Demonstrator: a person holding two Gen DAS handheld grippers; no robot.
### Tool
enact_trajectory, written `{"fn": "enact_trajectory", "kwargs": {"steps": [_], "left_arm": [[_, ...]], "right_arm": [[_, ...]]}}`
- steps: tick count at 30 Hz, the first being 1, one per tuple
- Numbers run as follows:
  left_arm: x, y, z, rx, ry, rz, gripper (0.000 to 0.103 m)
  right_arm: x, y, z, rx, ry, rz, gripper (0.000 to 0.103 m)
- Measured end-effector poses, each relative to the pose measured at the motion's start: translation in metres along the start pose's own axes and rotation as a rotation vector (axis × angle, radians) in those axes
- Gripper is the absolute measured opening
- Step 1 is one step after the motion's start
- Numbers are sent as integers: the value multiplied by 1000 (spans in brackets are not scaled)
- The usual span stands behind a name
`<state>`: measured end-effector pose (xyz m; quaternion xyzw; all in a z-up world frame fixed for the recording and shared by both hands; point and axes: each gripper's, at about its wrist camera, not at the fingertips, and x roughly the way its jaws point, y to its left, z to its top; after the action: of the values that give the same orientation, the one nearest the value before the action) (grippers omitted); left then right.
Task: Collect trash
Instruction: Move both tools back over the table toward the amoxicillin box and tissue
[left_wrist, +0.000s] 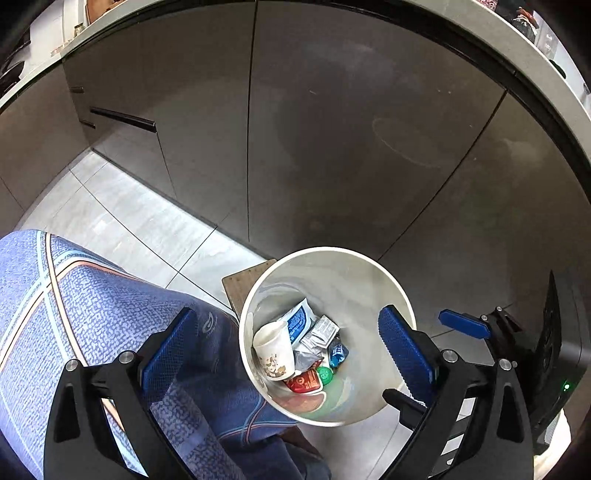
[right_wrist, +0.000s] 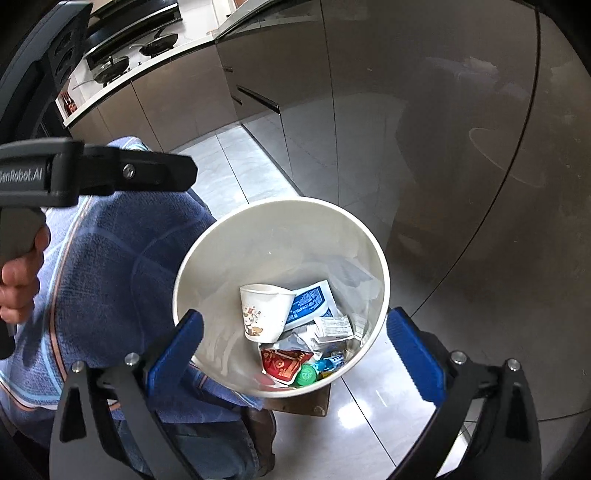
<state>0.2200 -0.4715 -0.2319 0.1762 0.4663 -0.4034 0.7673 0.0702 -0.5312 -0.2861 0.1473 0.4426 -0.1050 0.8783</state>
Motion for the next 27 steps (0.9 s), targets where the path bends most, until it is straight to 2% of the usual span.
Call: {"fn": "enact_trajectory", "kwargs": {"steps": [9,18,22,27], "left_arm": [[-43,5,0,-25,-73,8,95],[-108,29,-14,-69,-157,66,95],[-142,46,-31,-118,-194,112,95],[-186,71,-56,-197,-239,218,95]], "right_arm": [[-33,17,12,-32,-58,8,100],[-78,51,24,-86,-132,34,100],[-96,71,28,-99,-159,57,100],[-109,102,31,-130,-174,86,100]]}}
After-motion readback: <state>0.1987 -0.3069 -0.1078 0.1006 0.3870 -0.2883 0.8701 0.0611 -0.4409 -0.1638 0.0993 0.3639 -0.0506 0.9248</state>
